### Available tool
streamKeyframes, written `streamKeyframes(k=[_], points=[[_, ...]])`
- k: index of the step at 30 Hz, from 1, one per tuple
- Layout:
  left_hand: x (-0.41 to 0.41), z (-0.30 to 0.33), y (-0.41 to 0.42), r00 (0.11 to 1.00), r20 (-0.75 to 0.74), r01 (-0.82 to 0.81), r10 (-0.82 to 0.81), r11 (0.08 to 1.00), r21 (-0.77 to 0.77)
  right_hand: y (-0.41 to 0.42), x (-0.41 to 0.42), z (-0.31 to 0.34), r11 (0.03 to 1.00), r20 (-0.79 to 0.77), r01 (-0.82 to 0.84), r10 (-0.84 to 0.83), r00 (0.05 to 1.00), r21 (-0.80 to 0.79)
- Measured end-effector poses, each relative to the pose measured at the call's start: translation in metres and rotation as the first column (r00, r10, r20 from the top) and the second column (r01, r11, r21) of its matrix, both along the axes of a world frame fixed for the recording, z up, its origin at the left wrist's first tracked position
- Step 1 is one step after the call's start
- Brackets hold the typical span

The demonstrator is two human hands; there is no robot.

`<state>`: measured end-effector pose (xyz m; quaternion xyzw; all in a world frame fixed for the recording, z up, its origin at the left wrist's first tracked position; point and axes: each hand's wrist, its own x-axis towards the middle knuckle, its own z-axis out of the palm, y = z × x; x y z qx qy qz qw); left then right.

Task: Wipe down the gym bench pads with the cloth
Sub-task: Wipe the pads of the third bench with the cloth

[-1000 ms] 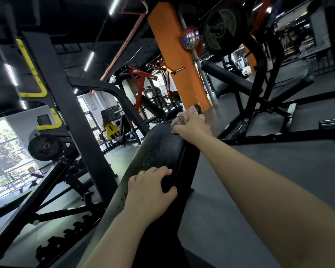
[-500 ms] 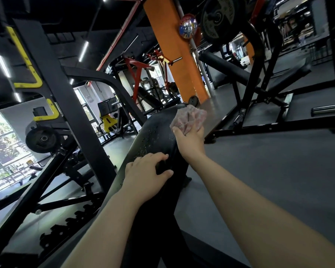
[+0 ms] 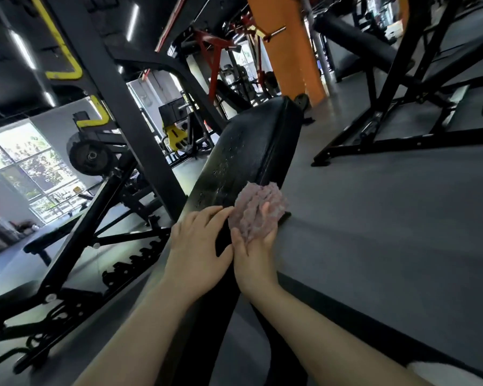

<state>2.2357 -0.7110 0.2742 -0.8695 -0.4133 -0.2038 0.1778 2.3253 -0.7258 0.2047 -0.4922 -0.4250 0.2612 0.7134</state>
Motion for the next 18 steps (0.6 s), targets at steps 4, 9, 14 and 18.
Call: streamKeyframes(k=[4,9,14,18], points=[[-0.045,-0.039,-0.029,0.998,0.010,-0.067,0.068,0.997,-0.027,0.003,0.002,0.004,0.995,0.027,-0.020,0.023,0.999,-0.102],[-0.095,-0.086,-0.063,0.987,0.078,-0.130,0.138,0.986,-0.101,0.000,-0.014,0.007,0.995,-0.067,0.075,-0.079,0.995,-0.061],[-0.124,-0.102,-0.081,0.961,0.260,-0.055,0.096,0.986,-0.160,-0.024,-0.056,-0.014,0.994,-0.070,0.053,-0.060,0.996,-0.095],[-0.121,-0.099,-0.089,0.925,0.361,-0.065,0.114,0.987,-0.147,-0.055,-0.089,-0.040,0.993,-0.020,-0.065,0.063,0.998,-0.102]])
